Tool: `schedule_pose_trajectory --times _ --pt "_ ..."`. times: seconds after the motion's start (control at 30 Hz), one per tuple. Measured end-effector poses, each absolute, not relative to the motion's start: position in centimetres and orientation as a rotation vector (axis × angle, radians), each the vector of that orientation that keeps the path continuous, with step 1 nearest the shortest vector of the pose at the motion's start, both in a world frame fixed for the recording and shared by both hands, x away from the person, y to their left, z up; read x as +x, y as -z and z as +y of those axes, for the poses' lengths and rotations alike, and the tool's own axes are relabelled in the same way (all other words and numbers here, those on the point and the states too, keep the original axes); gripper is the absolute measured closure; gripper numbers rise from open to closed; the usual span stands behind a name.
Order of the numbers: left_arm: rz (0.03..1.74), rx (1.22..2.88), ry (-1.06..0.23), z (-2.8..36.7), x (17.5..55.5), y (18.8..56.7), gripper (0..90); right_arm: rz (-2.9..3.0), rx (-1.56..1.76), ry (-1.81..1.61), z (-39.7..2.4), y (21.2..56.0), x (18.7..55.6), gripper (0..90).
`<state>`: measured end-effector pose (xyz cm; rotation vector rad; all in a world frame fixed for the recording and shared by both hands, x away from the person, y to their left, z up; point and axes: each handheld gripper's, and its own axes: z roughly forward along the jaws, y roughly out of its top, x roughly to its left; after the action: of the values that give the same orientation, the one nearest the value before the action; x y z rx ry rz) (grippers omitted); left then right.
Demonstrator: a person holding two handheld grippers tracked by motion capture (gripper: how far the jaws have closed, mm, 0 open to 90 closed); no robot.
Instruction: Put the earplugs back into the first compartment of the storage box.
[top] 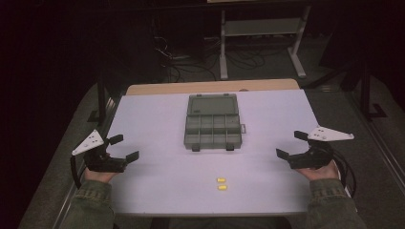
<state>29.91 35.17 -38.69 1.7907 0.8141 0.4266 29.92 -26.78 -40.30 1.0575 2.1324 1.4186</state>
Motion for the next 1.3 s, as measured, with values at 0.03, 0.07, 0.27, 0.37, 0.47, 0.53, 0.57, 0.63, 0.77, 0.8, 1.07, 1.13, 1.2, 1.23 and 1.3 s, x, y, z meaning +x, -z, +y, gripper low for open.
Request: schedule_pose_trajectory --times 0.03,0.07,0.27,0.37,0.47,0.53,0.57,0.63,0.77,0.8,1.07,1.13,1.2,1.23,1.3 --pt "0.812 1.793 -0.424 35.2 29.9 38.7 0.0 2.130 1.054 -1.421 -26.8 40.3 29.9 0.0" --pt "0.811 1.795 -0.423 35.1 29.9 38.7 0.0 2.127 1.053 -1.424 -26.8 40.3 29.9 0.0" --pt "0.793 1.825 -0.418 34.6 29.8 38.6 0.0 2.145 1.043 -1.417 -26.6 40.4 29.9 0.0" --pt "0.787 1.838 -0.419 34.4 29.8 38.4 0.0 2.142 1.043 -1.419 -26.6 40.4 29.9 0.0" --pt "0.786 1.857 -0.399 34.2 29.9 38.5 0.0 2.140 1.050 -1.424 -26.7 40.4 29.8 0.0" --pt "0.776 1.874 -0.395 34.0 29.8 38.4 0.1 2.144 1.054 -1.420 -26.7 40.4 29.9 0.0" --pt "0.773 1.878 -0.396 33.9 29.8 38.3 0.1 2.146 1.054 -1.419 -26.7 40.4 29.9 0.0" --pt "0.760 1.890 -0.398 33.7 29.8 37.9 0.1 2.152 1.056 -1.416 -26.7 40.4 29.9 0.0" --pt "0.737 1.902 -0.401 33.3 29.8 37.3 0.0 2.156 1.053 -1.411 -26.6 40.5 29.8 0.0" --pt "0.731 1.901 -0.401 33.2 29.8 37.1 0.0 2.157 1.053 -1.410 -26.6 40.5 29.8 0.0" --pt "0.679 1.959 -0.371 31.4 30.3 35.6 0.1 2.153 1.052 -1.413 -26.6 40.4 29.8 0.0" --pt "0.662 1.984 -0.354 30.6 30.5 35.3 0.1 2.151 1.052 -1.413 -26.6 40.4 29.7 0.0" --pt "0.631 2.026 -0.351 29.7 30.6 35.0 0.1 2.152 1.052 -1.415 -26.7 40.4 29.7 0.0" --pt "0.620 2.040 -0.347 29.2 30.6 34.9 0.1 2.151 1.053 -1.414 -26.7 40.4 29.8 0.0" --pt "0.595 2.061 -0.335 28.5 30.8 34.6 0.1 2.151 1.054 -1.412 -26.6 40.4 29.8 0.0"
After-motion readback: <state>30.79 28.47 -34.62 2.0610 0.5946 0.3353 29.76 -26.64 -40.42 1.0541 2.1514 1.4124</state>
